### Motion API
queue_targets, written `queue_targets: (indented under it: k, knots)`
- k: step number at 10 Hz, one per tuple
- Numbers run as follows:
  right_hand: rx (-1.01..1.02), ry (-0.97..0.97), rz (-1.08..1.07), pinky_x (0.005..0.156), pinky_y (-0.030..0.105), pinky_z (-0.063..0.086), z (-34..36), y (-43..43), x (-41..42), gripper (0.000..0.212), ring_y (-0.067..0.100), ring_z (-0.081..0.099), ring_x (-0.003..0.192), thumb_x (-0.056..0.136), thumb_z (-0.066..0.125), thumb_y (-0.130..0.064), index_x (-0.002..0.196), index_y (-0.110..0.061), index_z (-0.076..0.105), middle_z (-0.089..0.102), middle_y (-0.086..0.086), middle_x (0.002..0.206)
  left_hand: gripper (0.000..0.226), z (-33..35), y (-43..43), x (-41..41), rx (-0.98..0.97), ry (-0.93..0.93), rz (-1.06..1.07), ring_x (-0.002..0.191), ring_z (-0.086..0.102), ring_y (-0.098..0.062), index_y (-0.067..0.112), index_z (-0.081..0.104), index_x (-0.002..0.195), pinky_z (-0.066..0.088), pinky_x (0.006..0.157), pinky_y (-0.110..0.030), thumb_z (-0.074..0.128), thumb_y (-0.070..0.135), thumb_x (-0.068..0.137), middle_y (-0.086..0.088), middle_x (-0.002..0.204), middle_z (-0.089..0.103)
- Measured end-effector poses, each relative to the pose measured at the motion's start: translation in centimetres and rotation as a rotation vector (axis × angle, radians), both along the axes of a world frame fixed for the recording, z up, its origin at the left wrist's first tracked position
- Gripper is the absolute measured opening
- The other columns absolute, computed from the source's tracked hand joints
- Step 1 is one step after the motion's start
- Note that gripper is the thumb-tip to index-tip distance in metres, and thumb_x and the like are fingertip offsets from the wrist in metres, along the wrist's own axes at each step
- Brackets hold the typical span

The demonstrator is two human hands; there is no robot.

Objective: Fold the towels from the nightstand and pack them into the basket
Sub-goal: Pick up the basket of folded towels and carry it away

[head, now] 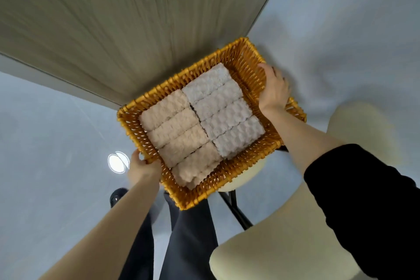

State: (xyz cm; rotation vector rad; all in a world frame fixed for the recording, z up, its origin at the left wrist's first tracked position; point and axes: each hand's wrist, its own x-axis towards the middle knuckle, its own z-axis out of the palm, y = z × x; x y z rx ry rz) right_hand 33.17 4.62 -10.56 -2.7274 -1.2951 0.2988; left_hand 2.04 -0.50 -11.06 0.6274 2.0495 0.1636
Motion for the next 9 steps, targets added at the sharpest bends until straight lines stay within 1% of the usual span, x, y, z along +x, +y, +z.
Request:
queue_targets:
  k: [1,2,3,4,5,6,7,8,9]
  knots:
    - [0.006,0.013,-0.02,0.101,0.048,0.04,-1.5,0.5,0.6,0.085,0.037,0.048,0.119,0.074,0.04,0.025,0.136,-0.033,0.044,0.048,0.007,0.139,0.037,-1.0,-0.7,1.2,-0.01,0.017,0.036,0.085,0.063,-0.029,0.019,0.051,0.123,0.056,0.081,-0.048,0.056,0.011,0.087,-0.005,0.101,0.063]
    - [-0.001,0.001,0.005,0.098,0.048,0.041,-2.1,0.2,0.9,0.087,0.038,0.048,0.117,0.071,0.042,0.025,0.137,-0.031,0.041,0.046,0.009,0.139,0.021,-1.2,-1.2,1.8,-0.015,0.032,0.019,0.091,0.063,-0.033,0.023,0.048,0.102,0.055,0.083,-0.05,0.053,0.01,0.087,-0.002,0.093,0.061]
    - [-0.025,0.025,0.028,0.102,0.047,0.038,-2.3,-0.1,0.9,0.086,0.035,0.044,0.12,0.072,0.046,0.021,0.14,-0.03,0.035,0.041,0.009,0.141,0.024,-1.0,-0.9,1.9,-0.037,0.033,0.001,0.097,0.061,-0.035,0.025,0.046,0.104,0.053,0.087,-0.051,0.054,0.009,0.088,-0.005,0.099,0.06]
    - [-0.09,0.109,-0.027,0.114,0.05,0.022,-1.5,0.1,0.0,0.083,0.034,0.027,0.137,0.079,0.052,0.011,0.145,-0.032,0.027,0.023,0.007,0.154,0.034,-0.4,-0.5,2.0,-0.073,0.031,-0.059,0.105,0.058,-0.037,0.016,0.044,0.122,0.052,0.089,-0.052,0.055,0.013,0.09,-0.011,0.116,0.059]
    - [-0.112,0.195,-0.07,0.119,0.052,0.005,-0.6,0.0,-1.1,0.082,0.031,0.005,0.147,0.083,0.054,0.006,0.15,-0.027,0.019,0.004,0.007,0.161,0.047,0.5,0.4,2.3,-0.116,-0.039,-0.022,0.1,0.056,-0.032,0.011,0.035,0.132,0.052,0.086,-0.046,0.057,0.015,0.091,-0.012,0.116,0.055]
    - [-0.073,0.241,-0.063,0.119,0.049,0.007,1.2,-0.7,-2.7,0.075,0.028,0.01,0.146,0.086,0.057,0.0,0.149,-0.023,0.024,0.014,0.006,0.159,0.057,2.4,1.5,2.7,-0.121,-0.038,0.082,0.101,0.053,-0.029,0.008,0.028,0.139,0.046,0.076,-0.036,0.058,0.014,0.09,-0.012,0.116,0.052]
    - [-0.048,0.27,-0.058,0.117,0.046,0.021,3.0,-1.8,-4.8,0.064,0.027,0.028,0.139,0.087,0.056,-0.004,0.144,-0.018,0.033,0.035,0.008,0.147,0.061,4.6,2.5,3.3,-0.105,0.015,0.105,0.118,0.049,-0.033,0.006,0.027,0.141,0.048,0.089,-0.039,0.058,0.019,0.09,-0.015,0.132,0.046]
    - [-0.03,0.319,-0.042,0.107,0.047,0.035,5.7,-2.8,-7.2,0.057,0.029,0.039,0.13,0.088,0.053,-0.006,0.141,-0.017,0.038,0.041,0.009,0.141,0.057,7.2,3.5,3.4,-0.063,0.036,0.042,0.124,0.044,-0.034,0.007,0.033,0.14,0.044,0.101,-0.046,0.056,0.023,0.09,-0.016,0.137,0.04]
    - [-0.023,0.341,-0.038,0.103,0.047,0.039,7.8,-3.9,-9.1,0.059,0.028,0.042,0.126,0.088,0.054,-0.007,0.142,-0.02,0.036,0.042,0.008,0.139,0.048,9.3,4.0,3.0,-0.029,0.017,-0.067,0.121,0.047,-0.035,0.006,0.04,0.136,0.045,0.1,-0.045,0.051,0.019,0.091,-0.018,0.135,0.043]
